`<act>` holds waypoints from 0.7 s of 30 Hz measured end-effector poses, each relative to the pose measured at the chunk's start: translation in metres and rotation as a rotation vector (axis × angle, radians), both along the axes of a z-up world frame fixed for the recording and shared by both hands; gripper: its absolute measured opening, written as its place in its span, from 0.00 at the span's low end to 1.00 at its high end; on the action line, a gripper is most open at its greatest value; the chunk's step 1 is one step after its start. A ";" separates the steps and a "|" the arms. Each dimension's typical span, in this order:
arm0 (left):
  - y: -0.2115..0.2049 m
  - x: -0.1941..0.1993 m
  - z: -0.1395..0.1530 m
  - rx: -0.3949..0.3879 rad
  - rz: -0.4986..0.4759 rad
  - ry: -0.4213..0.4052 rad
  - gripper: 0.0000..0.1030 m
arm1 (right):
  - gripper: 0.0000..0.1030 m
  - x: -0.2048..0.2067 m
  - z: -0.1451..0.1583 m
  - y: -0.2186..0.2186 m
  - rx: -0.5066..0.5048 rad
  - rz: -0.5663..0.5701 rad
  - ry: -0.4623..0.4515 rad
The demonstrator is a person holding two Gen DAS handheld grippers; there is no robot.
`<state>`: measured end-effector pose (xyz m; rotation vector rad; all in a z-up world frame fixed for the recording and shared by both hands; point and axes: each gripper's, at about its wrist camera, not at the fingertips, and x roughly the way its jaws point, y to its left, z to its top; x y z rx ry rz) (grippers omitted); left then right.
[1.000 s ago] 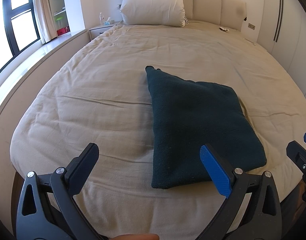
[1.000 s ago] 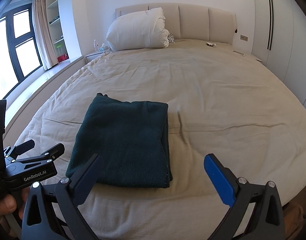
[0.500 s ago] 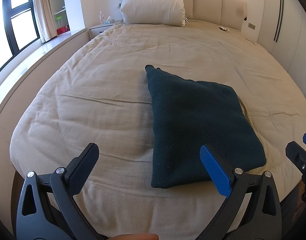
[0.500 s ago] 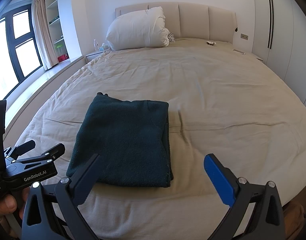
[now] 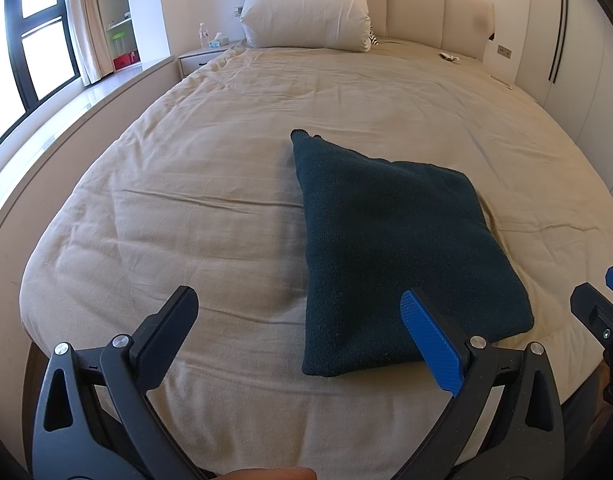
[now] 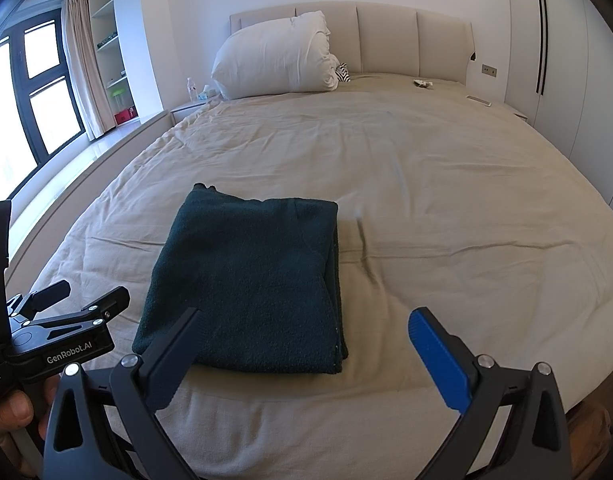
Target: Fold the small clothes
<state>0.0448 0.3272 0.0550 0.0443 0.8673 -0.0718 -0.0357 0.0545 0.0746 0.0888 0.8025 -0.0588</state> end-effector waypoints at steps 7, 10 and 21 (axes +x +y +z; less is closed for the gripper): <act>0.000 0.001 0.000 0.000 -0.001 0.001 1.00 | 1.00 0.001 0.001 -0.001 0.001 0.001 0.001; 0.001 0.001 0.000 0.000 -0.002 0.001 1.00 | 1.00 0.001 0.001 -0.001 0.002 0.001 0.002; 0.001 0.001 0.000 0.000 -0.002 0.001 1.00 | 1.00 0.000 0.001 -0.001 0.005 0.001 0.004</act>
